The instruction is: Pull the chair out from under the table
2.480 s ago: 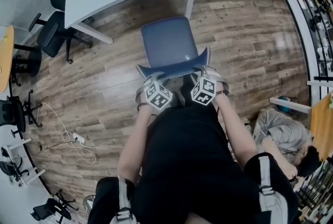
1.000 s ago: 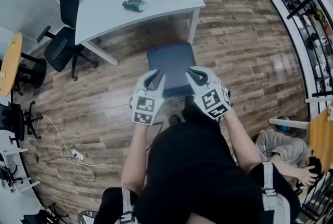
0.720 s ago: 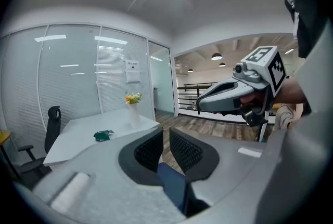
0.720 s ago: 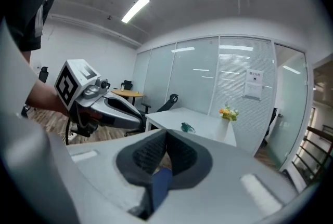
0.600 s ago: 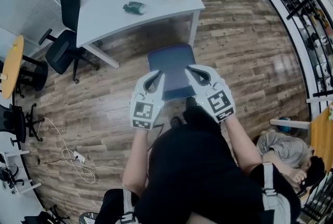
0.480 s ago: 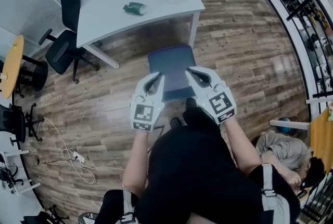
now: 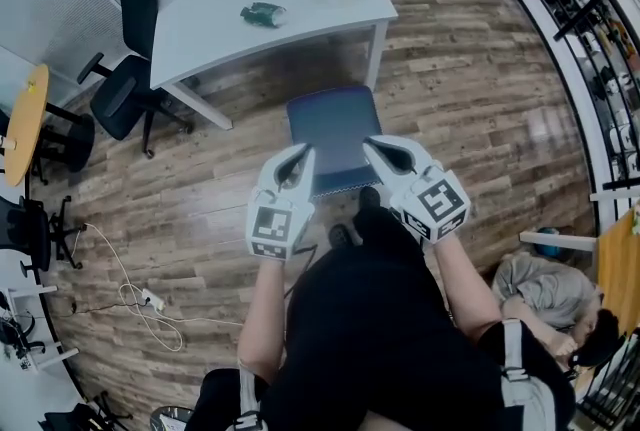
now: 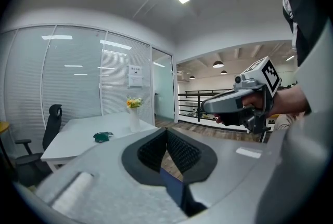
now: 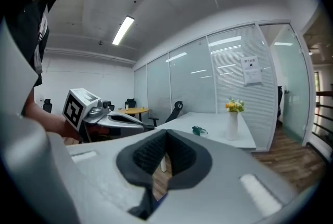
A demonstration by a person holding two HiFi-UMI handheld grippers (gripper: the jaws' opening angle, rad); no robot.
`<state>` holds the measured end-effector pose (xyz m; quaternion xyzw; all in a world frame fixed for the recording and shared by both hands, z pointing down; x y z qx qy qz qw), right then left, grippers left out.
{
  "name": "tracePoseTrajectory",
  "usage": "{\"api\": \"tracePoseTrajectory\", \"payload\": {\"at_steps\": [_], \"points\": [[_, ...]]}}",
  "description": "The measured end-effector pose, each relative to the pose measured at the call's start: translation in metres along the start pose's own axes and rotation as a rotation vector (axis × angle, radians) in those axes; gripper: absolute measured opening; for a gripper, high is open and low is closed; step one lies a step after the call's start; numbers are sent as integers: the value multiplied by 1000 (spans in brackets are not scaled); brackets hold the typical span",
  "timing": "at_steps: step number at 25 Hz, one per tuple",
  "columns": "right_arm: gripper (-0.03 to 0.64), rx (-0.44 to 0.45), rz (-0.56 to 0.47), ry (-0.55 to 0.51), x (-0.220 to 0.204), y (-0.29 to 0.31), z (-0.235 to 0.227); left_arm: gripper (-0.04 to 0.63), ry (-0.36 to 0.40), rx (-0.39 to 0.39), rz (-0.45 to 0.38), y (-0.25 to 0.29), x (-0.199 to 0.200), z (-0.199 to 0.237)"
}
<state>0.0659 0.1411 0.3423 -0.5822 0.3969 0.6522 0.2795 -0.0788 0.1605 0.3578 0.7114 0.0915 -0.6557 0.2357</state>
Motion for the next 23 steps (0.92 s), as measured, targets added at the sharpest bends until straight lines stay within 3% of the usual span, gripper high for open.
{"api": "tracePoseTrajectory", "payload": {"at_steps": [23], "points": [[0,3,72,28,-14,-6,-3,12,-14,-25,58,4,-10,-6]]}}
Point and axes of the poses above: the fingertips, and each gripper's own axes: y forward along the fingers, z to its left, x out of its top, the point moved 4 cm from there along -y, backward along the fingers, and after that the axes turned 3 degrees about -y, right-handed, at the moved point
